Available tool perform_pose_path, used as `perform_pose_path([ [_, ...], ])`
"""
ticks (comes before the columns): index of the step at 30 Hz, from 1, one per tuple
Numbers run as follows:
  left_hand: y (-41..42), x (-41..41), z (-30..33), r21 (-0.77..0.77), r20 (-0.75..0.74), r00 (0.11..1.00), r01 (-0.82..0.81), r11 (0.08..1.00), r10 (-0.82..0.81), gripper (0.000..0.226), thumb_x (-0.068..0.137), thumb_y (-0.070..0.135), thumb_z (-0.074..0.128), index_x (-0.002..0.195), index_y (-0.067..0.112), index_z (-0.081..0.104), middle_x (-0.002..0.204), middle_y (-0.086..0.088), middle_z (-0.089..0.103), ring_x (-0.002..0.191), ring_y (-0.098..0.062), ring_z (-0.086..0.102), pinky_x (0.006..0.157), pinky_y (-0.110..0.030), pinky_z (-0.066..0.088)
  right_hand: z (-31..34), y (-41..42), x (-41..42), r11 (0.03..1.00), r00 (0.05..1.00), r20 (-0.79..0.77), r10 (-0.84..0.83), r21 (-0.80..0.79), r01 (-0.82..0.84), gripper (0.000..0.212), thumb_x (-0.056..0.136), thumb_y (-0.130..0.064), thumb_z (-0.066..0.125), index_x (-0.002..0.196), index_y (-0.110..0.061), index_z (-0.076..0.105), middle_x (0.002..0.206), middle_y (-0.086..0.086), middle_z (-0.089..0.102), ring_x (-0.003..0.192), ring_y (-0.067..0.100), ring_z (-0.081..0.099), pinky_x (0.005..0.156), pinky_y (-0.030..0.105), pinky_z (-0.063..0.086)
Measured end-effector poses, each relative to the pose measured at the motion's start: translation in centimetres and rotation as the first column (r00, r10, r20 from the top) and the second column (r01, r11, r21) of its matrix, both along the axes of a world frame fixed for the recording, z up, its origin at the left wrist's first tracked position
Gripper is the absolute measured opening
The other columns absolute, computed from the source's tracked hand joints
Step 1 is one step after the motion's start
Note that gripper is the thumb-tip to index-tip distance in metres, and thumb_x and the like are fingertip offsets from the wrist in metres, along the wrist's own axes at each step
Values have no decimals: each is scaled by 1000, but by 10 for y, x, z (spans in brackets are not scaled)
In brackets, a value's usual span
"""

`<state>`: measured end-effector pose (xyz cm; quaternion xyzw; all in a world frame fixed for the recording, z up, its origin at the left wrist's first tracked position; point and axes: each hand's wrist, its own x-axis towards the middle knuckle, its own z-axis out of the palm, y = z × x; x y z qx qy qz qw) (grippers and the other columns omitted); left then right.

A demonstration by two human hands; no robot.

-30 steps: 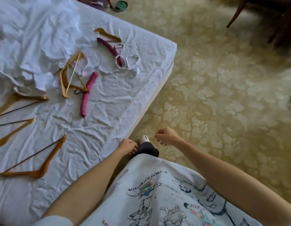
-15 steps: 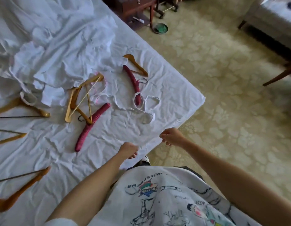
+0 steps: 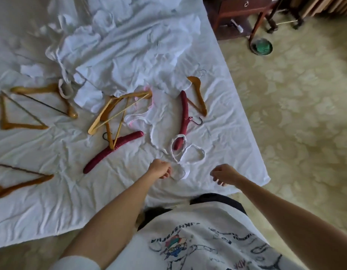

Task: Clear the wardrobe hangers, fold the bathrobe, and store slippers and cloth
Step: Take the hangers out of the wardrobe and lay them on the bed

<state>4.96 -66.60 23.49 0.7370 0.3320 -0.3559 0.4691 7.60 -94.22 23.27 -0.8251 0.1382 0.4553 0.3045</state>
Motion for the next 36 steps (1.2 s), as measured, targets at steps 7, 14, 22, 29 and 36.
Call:
perform_pose_path([
  [7, -44, 95, -23, 79, -42, 991, -127, 989, 131, 20, 73, 21, 58, 70, 9, 74, 68, -11, 73, 61, -26, 68, 62, -30, 56, -9, 14, 161, 984, 994, 56, 99, 141, -106, 12, 93, -16, 62, 91, -7, 70, 75, 5, 69, 53, 13, 60, 48, 22, 48],
  [14, -96, 208, -96, 327, 90, 996, -11, 945, -20, 27, 88, 25, 55, 105, 16, 74, 104, -11, 74, 101, -33, 68, 85, -37, 56, -101, 17, 301, 997, 972, 228, -62, 58, 50, 21, 90, -22, 61, 102, -10, 74, 97, 12, 74, 89, 28, 69, 82, 38, 57],
  [22, -109, 265, -243, 609, 26, 989, 100, 787, -146, 55, 84, 31, 71, 128, 9, 46, 130, -12, 51, 120, -29, 51, 95, -40, 47, -259, 50, 390, 992, 844, 534, -43, -75, 98, 61, 85, -35, 67, 137, -10, 47, 135, 11, 52, 124, 28, 51, 103, 42, 45],
  [29, -79, 253, -267, 386, 184, 982, -119, 915, 50, 33, 91, 30, 66, 111, 4, 61, 109, -16, 67, 102, -36, 65, 83, -41, 51, -275, 59, 389, 952, 815, 516, -263, 4, 305, 42, 87, -19, 62, 128, -13, 55, 111, 8, 68, 102, 28, 64, 82, 30, 49],
  [36, -50, 253, -164, 14, 217, 913, -356, 934, 345, 29, 92, 39, 65, 96, 11, 64, 79, -3, 66, 65, -14, 63, 48, -15, 41, -155, 57, 327, 888, 802, 385, -457, 242, 391, 7, 90, -20, 64, 93, -15, 65, 69, 0, 57, 55, 15, 51, 46, 24, 42],
])
